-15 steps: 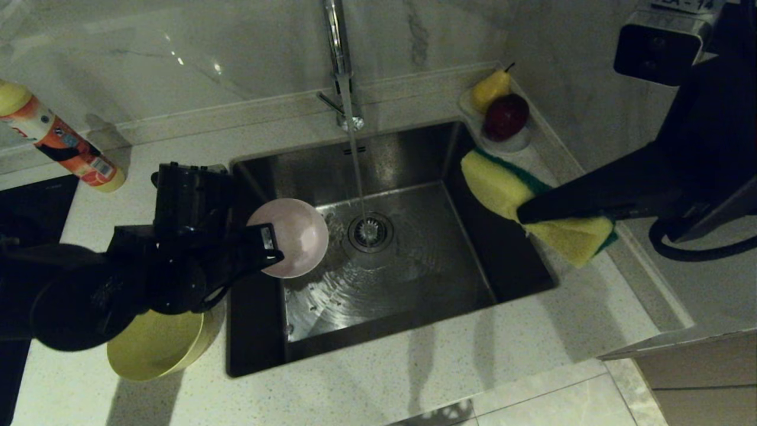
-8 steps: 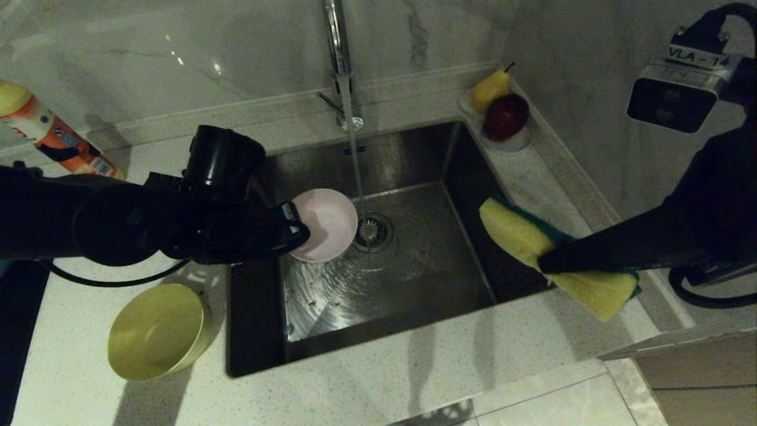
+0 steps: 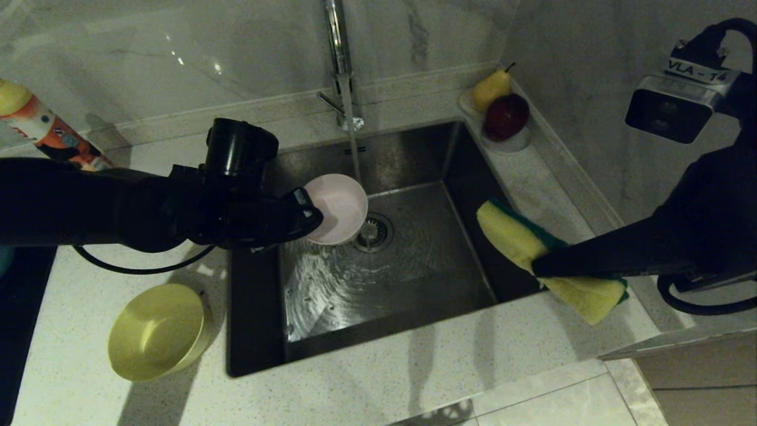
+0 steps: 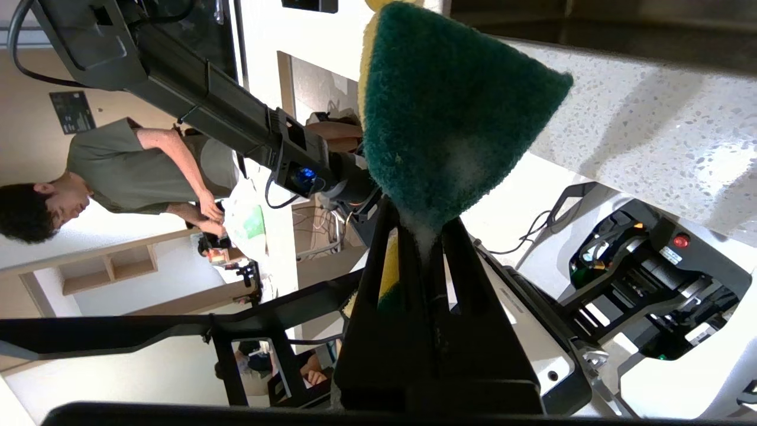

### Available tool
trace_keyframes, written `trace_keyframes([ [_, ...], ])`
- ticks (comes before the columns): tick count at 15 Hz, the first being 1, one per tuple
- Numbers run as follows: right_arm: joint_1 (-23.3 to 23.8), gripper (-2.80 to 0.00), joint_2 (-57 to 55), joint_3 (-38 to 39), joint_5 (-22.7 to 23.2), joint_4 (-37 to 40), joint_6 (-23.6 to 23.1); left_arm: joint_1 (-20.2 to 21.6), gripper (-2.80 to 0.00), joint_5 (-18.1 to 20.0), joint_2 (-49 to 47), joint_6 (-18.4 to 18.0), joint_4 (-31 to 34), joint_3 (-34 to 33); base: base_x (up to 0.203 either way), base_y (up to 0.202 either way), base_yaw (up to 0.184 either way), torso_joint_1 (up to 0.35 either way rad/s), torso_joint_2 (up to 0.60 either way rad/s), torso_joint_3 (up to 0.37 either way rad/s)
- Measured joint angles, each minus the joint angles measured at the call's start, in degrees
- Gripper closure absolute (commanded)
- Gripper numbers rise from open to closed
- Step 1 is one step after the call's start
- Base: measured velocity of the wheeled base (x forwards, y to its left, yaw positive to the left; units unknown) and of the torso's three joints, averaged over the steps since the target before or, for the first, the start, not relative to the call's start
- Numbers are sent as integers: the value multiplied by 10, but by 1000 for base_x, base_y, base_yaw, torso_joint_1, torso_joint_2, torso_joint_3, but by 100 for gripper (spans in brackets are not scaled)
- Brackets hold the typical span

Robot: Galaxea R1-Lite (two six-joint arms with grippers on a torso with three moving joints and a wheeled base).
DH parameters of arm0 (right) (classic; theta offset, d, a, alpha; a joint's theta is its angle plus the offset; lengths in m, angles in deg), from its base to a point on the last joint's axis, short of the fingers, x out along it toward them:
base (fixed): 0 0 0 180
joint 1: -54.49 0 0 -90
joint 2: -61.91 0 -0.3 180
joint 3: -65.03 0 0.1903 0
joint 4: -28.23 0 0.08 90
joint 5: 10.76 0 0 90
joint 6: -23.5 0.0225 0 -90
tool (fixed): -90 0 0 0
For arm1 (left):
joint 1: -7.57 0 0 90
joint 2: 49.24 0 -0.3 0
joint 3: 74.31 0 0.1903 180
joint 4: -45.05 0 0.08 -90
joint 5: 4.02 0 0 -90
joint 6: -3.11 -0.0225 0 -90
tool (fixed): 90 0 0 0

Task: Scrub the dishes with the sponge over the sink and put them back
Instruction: Rinse the bowl

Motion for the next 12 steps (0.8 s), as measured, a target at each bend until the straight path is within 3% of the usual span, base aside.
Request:
trace_keyframes([
  [12, 14, 0, -11, 26, 19, -4, -16, -1, 0, -8, -101, -4, -3, 87, 0, 0, 0, 0, 0, 0],
])
